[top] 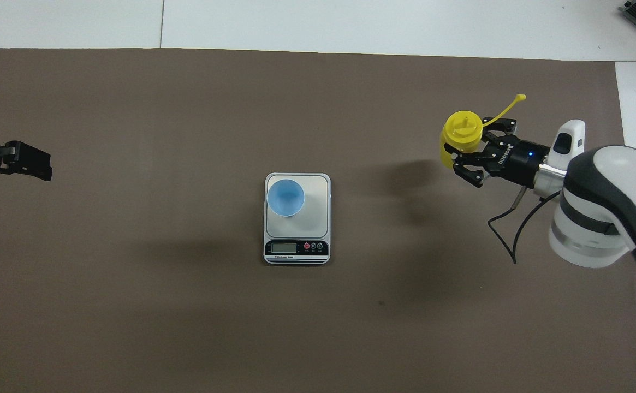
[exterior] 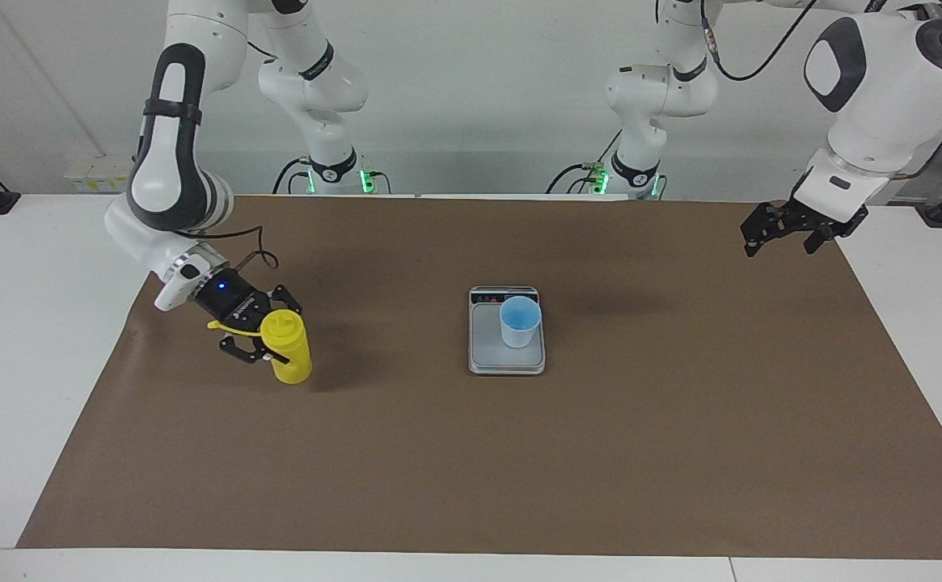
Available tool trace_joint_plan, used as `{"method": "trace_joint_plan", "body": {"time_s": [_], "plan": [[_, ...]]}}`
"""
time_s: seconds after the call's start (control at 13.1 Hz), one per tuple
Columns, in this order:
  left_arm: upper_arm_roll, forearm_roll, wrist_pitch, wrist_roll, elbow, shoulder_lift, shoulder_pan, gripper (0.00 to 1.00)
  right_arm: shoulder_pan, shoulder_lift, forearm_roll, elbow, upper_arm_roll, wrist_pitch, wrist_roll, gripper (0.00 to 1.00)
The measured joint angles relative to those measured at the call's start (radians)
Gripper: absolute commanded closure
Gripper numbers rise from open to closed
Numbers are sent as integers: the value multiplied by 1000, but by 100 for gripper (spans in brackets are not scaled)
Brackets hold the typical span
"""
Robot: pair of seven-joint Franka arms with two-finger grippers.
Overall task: Pour seasoning into cup on scale with both arms
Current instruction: 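Lift the yellow bottle with the right gripper toward the scale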
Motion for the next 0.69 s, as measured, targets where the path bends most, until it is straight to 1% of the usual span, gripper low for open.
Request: {"method": "trace_joint_plan", "body": {"time_s": [0.15, 0.31, 0.46, 0.69], "plan": [[2, 0, 0, 0, -2, -2, 1, 0, 115, 0, 0, -3, 2, 148, 40, 76], [2, 0, 0, 0, -2, -2, 1, 0, 216, 2, 0, -7, 3, 269, 76, 76], [2, 0, 0, 0, -2, -2, 1, 0, 281, 7, 0, -10, 3, 345, 88, 76], [2, 0, 0, 0, -2, -3, 1, 0, 349, 19, 0, -13, 2, 438, 88, 77]]}}
